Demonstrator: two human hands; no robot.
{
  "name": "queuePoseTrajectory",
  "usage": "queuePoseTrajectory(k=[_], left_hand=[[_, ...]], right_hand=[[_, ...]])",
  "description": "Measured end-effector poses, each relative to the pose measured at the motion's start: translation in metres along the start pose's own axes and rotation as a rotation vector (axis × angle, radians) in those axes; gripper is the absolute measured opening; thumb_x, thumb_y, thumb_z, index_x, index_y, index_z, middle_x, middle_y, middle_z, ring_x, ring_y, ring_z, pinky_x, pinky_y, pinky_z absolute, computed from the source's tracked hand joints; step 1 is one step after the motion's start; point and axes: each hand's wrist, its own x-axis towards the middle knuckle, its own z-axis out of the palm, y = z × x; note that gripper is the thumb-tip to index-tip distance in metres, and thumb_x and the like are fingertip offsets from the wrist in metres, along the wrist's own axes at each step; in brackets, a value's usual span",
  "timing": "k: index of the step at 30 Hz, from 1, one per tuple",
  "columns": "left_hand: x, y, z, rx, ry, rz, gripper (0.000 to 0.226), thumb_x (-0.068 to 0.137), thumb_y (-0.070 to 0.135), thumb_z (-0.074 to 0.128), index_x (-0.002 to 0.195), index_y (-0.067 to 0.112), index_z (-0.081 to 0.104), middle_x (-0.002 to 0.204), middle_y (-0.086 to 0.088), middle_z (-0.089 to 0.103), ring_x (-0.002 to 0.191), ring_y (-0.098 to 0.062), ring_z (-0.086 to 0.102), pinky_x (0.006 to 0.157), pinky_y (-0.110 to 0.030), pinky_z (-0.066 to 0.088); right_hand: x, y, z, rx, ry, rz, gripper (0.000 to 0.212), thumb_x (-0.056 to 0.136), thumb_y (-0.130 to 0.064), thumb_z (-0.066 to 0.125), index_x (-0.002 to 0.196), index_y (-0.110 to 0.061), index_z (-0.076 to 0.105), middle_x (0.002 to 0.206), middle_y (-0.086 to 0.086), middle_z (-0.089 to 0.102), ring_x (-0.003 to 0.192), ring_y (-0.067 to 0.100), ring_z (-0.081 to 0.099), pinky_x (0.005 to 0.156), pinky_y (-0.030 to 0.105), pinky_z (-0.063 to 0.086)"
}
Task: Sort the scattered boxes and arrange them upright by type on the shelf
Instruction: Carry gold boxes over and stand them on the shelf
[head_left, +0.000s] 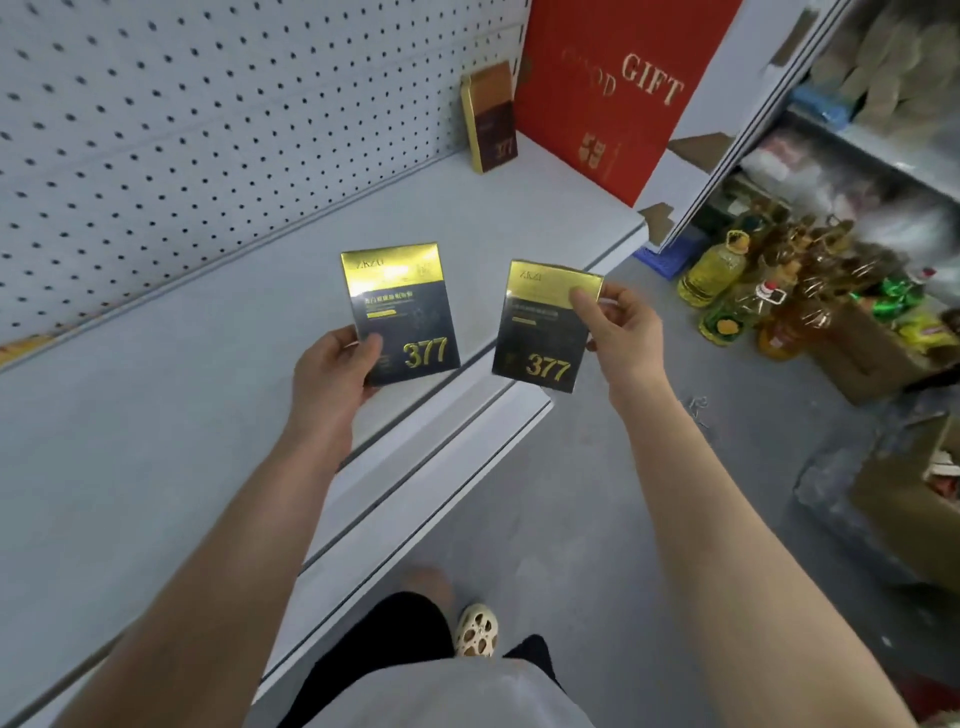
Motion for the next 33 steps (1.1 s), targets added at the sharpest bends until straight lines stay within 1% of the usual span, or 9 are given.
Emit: queuePoseTrajectory(k=[4, 7, 10, 15, 20, 23, 27, 30, 33], left_hand=[[0.047, 0.008, 0.031, -0.017, 0.062, 0.011, 0.014, 0.094, 0.015, 0.060, 0.108, 0.014, 0.063, 0.100, -0.004, 0.072, 0.090, -0.018, 0.068, 0.088, -0.036, 0.054], [0.081, 0.020, 0.052, -0.041, 0.089, 0.010, 0.022, 0.094, 0.017, 0.061, 0.114, 0.009, 0.062, 0.104, -0.007, 0.071, 0.089, -0.019, 0.067, 0.088, -0.035, 0.055], [0.107, 0.030, 0.070, -0.023, 0.101, -0.001, 0.018, 0.094, 0.019, 0.062, 0.111, 0.013, 0.063, 0.108, -0.007, 0.071, 0.090, -0.019, 0.067, 0.091, -0.036, 0.053], [0.145, 0.046, 0.099, -0.022, 0.149, 0.000, 0.018, 0.094, 0.016, 0.061, 0.112, 0.013, 0.063, 0.105, -0.005, 0.072, 0.099, -0.024, 0.067, 0.099, -0.046, 0.050], [0.177, 0.050, 0.129, -0.008, 0.247, 0.002, 0.017, 0.094, 0.015, 0.061, 0.111, 0.013, 0.063, 0.096, -0.002, 0.072, 0.091, -0.022, 0.066, 0.099, -0.053, 0.048], [0.192, 0.051, 0.148, -0.034, 0.311, -0.012, 0.016, 0.094, 0.015, 0.060, 0.110, 0.013, 0.064, 0.099, -0.006, 0.073, 0.098, -0.030, 0.068, 0.099, -0.055, 0.048], [0.207, 0.049, 0.176, -0.052, 0.380, -0.026, 0.013, 0.094, 0.015, 0.060, 0.107, 0.016, 0.064, 0.100, -0.007, 0.073, 0.099, -0.031, 0.068, 0.098, -0.056, 0.048], [0.213, 0.048, 0.194, -0.067, 0.424, -0.028, 0.011, 0.094, 0.016, 0.060, 0.103, 0.021, 0.063, 0.098, -0.005, 0.073, 0.091, -0.025, 0.068, 0.096, -0.052, 0.050], [0.218, 0.045, 0.207, -0.083, 0.445, -0.031, 0.011, 0.094, 0.015, 0.060, 0.103, 0.022, 0.062, 0.098, -0.004, 0.072, 0.088, -0.022, 0.067, 0.095, -0.051, 0.050]], right_hand=[[0.074, -0.013, 0.009, -0.006, -0.063, -0.017, 0.024, 0.093, -0.035, 0.066, 0.111, -0.019, 0.059, 0.091, -0.004, 0.072, 0.078, 0.005, 0.069, 0.051, 0.012, 0.047], [0.125, -0.024, 0.019, -0.018, -0.063, -0.061, 0.025, 0.093, -0.031, 0.067, 0.112, -0.016, 0.061, 0.083, -0.007, 0.072, 0.068, -0.002, 0.068, 0.053, 0.013, 0.046], [0.170, -0.033, 0.029, -0.026, -0.098, -0.089, 0.024, 0.093, -0.029, 0.067, 0.112, -0.016, 0.062, 0.081, -0.007, 0.071, 0.066, -0.003, 0.066, 0.054, 0.014, 0.045], [0.245, -0.045, 0.049, -0.042, -0.218, -0.113, 0.016, 0.095, -0.022, 0.065, 0.111, -0.018, 0.061, 0.092, -0.002, 0.072, 0.079, 0.006, 0.068, 0.061, 0.015, 0.050], [0.334, -0.053, 0.073, -0.116, -0.373, -0.134, 0.018, 0.099, -0.018, 0.058, 0.117, -0.020, 0.058, 0.103, -0.010, 0.067, 0.091, -0.001, 0.062, 0.065, 0.008, 0.047], [0.388, -0.054, 0.095, -0.155, -0.472, -0.132, 0.016, 0.100, -0.018, 0.056, 0.116, -0.023, 0.057, 0.108, -0.007, 0.065, 0.097, 0.005, 0.061, 0.065, 0.008, 0.045], [0.442, -0.052, 0.118, -0.229, -0.621, -0.124, 0.024, 0.102, -0.019, 0.053, 0.124, -0.028, 0.053, 0.125, 0.000, 0.060, 0.111, 0.016, 0.059, 0.066, 0.015, 0.046], [0.463, -0.055, 0.126, -0.254, -0.720, -0.159, 0.039, 0.099, -0.012, 0.056, 0.131, -0.033, 0.048, 0.130, -0.001, 0.055, 0.111, 0.012, 0.057, 0.070, 0.017, 0.046], [0.474, -0.052, 0.130, -0.266, -0.744, -0.213, 0.053, 0.094, -0.002, 0.060, 0.134, -0.033, 0.046, 0.134, 0.000, 0.053, 0.115, 0.015, 0.055, 0.076, 0.018, 0.046]])
